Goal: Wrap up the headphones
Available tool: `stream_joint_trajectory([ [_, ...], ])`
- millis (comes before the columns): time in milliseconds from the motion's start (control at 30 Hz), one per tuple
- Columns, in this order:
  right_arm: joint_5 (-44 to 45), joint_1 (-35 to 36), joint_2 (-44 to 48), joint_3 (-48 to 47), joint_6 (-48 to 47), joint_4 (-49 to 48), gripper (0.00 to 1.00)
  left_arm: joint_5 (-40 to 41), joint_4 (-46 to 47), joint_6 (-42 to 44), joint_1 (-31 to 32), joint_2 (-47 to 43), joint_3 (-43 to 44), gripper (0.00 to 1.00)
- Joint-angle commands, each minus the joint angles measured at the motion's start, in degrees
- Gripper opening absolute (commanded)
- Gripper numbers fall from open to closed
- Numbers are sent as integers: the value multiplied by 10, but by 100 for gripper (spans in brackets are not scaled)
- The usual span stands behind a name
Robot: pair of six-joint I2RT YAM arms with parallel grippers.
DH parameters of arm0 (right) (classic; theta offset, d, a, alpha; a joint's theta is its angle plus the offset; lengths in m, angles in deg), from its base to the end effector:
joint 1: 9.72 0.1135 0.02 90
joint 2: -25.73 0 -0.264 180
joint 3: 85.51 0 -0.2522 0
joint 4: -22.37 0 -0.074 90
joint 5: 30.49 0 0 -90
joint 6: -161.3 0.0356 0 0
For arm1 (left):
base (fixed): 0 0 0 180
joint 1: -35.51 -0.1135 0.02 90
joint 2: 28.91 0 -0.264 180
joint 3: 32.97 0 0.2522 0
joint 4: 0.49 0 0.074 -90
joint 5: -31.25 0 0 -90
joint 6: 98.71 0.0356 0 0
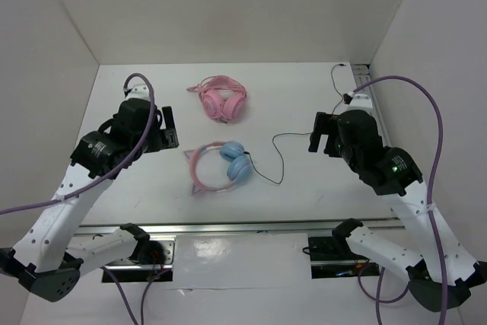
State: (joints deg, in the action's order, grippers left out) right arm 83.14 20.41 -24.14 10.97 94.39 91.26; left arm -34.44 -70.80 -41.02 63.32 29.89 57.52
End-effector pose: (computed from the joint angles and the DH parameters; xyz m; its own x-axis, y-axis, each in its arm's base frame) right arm 0.1342 0.0614 0.3936 -0.5284 0.1088 -0.8420 0.0331 0.9936 0.1076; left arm 0.1669 -0.0715 0.4054 -0.5418 -0.2649 -0.7977 -0.1762 0.9637 -0.2004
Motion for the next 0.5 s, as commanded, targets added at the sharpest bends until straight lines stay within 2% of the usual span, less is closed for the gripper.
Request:
stream_joint_trajectory([
  [0, 19, 1, 13, -21, -1, 16, 100, 38, -6, -29, -3, 4, 16, 100],
  [233, 19, 1, 23, -21, -1, 11, 100, 53, -6, -51, -3, -36, 4, 100],
  [333, 19, 1, 23, -21, -1, 11, 100, -6, 39, -24, -3, -73, -10, 100],
  [467, -1, 1, 23, -21, -1, -1, 100, -64, 47, -31, -3, -55, -22, 100],
])
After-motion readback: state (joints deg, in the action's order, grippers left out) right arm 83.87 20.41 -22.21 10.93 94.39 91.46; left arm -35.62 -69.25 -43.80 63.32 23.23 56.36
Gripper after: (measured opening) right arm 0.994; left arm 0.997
